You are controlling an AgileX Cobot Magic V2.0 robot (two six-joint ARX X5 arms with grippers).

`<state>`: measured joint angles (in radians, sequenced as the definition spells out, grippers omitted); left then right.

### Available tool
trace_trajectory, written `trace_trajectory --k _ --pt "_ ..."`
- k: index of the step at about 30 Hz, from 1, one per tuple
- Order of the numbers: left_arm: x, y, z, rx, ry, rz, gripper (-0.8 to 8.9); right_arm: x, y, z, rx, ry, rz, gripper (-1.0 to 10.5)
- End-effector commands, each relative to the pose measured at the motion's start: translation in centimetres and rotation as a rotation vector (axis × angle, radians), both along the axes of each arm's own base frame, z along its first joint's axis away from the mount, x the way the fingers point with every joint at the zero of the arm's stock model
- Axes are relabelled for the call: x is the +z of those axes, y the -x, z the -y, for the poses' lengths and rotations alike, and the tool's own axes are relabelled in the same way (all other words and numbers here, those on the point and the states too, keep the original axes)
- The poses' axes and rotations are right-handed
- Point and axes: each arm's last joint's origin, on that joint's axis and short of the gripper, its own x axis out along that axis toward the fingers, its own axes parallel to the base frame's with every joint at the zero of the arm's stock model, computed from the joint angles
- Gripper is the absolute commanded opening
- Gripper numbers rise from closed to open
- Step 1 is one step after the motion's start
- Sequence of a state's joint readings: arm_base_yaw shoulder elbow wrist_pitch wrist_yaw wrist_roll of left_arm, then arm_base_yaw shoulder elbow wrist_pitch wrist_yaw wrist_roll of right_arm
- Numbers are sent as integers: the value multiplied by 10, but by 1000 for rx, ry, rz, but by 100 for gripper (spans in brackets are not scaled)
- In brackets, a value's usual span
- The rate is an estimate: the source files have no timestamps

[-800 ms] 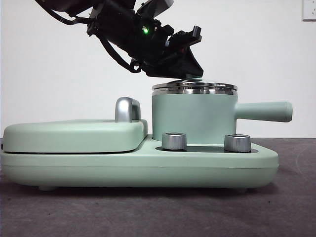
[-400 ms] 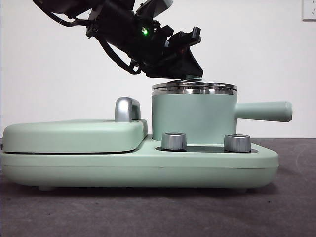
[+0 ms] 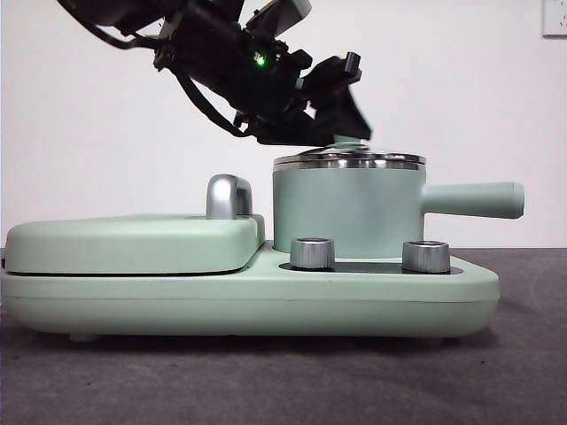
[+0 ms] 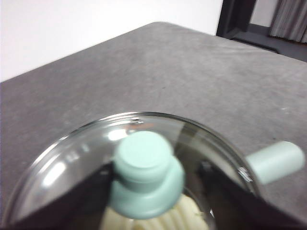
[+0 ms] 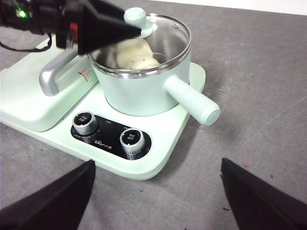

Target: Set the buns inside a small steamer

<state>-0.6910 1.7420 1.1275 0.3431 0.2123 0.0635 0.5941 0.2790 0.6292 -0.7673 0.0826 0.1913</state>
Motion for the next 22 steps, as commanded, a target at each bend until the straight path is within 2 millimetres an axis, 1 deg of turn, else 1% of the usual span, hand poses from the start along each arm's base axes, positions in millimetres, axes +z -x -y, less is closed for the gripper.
trace_trajectory --k 1,4,7,10,16,19,22 --pt "-4 0 4 0 -6 -19 374 2 0 0 -2 -15 4 407" --pt "11 4 0 8 35 -15 374 2 0 0 -1 -15 4 407" --pt "31 13 -8 19 68 -30 374 2 0 0 4 -16 3 407" --pt "53 25 -23 34 75 -52 374 2 0 0 5 -17 3 407" --pt "94 58 -59 76 91 -128 374 2 1 -1 16 -20 1 407" --pt "106 76 -78 101 78 -185 374 2 1 -1 34 -29 0 407" --pt "109 92 -95 123 25 -250 372 3 -2 -4 56 -38 -3 407"
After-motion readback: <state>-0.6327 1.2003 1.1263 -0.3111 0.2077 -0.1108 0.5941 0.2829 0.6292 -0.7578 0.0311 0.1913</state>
